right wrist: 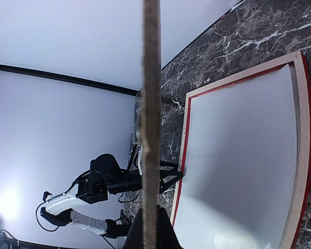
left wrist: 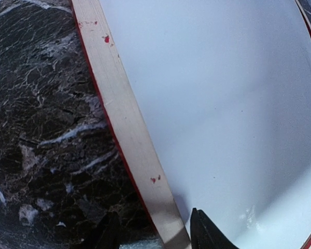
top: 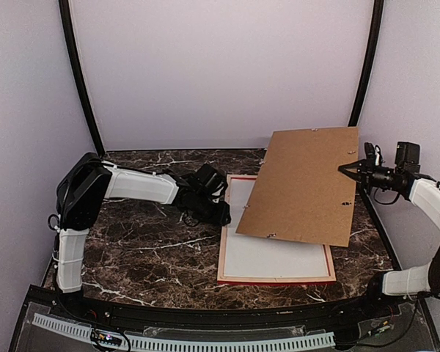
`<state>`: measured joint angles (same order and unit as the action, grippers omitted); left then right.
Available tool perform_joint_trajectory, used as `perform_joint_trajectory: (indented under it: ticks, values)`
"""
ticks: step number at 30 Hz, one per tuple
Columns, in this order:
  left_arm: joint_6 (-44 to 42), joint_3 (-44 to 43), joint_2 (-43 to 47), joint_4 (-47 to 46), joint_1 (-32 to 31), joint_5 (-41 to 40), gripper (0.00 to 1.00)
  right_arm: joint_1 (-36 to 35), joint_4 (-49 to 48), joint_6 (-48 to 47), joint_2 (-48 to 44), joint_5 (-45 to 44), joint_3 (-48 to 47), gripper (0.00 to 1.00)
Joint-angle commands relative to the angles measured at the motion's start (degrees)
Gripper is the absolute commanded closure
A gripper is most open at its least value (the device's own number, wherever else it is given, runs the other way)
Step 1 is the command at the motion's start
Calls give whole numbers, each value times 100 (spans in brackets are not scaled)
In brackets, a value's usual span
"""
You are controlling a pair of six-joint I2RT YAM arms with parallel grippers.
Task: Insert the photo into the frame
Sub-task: Move the photo frame to the center of the board.
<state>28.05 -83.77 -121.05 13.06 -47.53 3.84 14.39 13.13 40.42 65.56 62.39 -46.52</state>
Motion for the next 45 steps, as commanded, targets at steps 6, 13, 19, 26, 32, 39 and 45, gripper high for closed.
perform_joint_trajectory:
  ticks: [6, 13, 19, 26, 32, 39, 45]
  values:
    - [-3, -201, -146, 108, -62, -202, 61, 45, -460, 98, -195, 300, 55, 100]
    - [188, -43, -139, 123, -63, -572, 76, 46, -395, 32, -165, 251, 39, 100]
    - [402, 464, 126, 17, -46, -914, 83, 16, -277, -70, -109, 174, 30, 100]
    - [728, 1551, 753, -257, 70, -1249, 88, -189, -113, -236, -17, 31, -27, 100]
    - [1161, 2773, 1696, -557, 347, -1420, 89, -573, -29, -369, 126, -52, -24, 100]
    - [1712, 3864, 2733, -920, 525, -1465, 88, -1139, -506, -88, 386, -97, 1, 100]
    - [2131, 4336, 2945, -1479, 405, -890, 83, -1677, -789, 0, 804, -132, -172, 100]
